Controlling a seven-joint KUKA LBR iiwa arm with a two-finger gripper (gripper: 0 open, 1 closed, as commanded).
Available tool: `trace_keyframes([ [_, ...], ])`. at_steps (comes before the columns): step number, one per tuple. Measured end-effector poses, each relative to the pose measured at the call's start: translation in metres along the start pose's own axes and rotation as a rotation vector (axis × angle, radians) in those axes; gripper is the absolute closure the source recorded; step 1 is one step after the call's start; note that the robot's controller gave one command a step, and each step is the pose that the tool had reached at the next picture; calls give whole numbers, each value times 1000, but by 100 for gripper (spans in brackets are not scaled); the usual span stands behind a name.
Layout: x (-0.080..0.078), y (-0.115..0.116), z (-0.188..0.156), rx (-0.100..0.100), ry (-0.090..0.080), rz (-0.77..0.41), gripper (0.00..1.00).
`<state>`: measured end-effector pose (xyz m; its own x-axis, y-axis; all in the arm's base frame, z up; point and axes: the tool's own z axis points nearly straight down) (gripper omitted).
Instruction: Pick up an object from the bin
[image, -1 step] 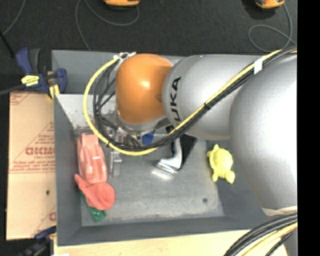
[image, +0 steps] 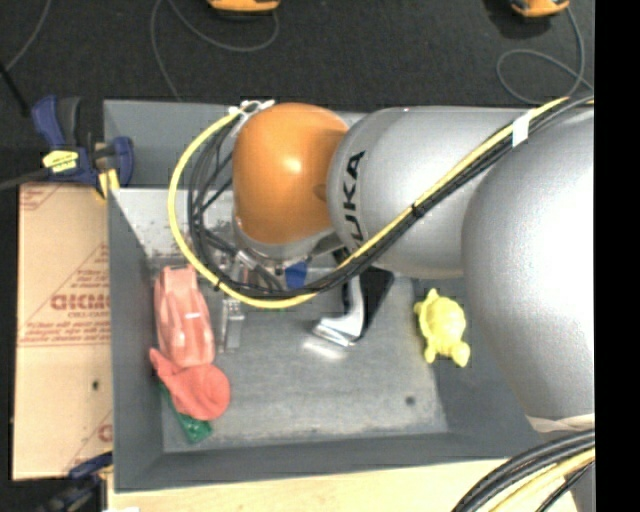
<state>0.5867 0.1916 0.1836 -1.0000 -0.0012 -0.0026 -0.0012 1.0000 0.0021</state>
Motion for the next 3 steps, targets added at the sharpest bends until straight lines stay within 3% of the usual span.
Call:
trace_keyframes([
  [1, 38, 16, 56, 0, -4, -58, 0],
  [2, 68, 26, 55, 2, -7, -237, 0],
  [3, 88, 32, 45, -1, -4, -150, 0],
])
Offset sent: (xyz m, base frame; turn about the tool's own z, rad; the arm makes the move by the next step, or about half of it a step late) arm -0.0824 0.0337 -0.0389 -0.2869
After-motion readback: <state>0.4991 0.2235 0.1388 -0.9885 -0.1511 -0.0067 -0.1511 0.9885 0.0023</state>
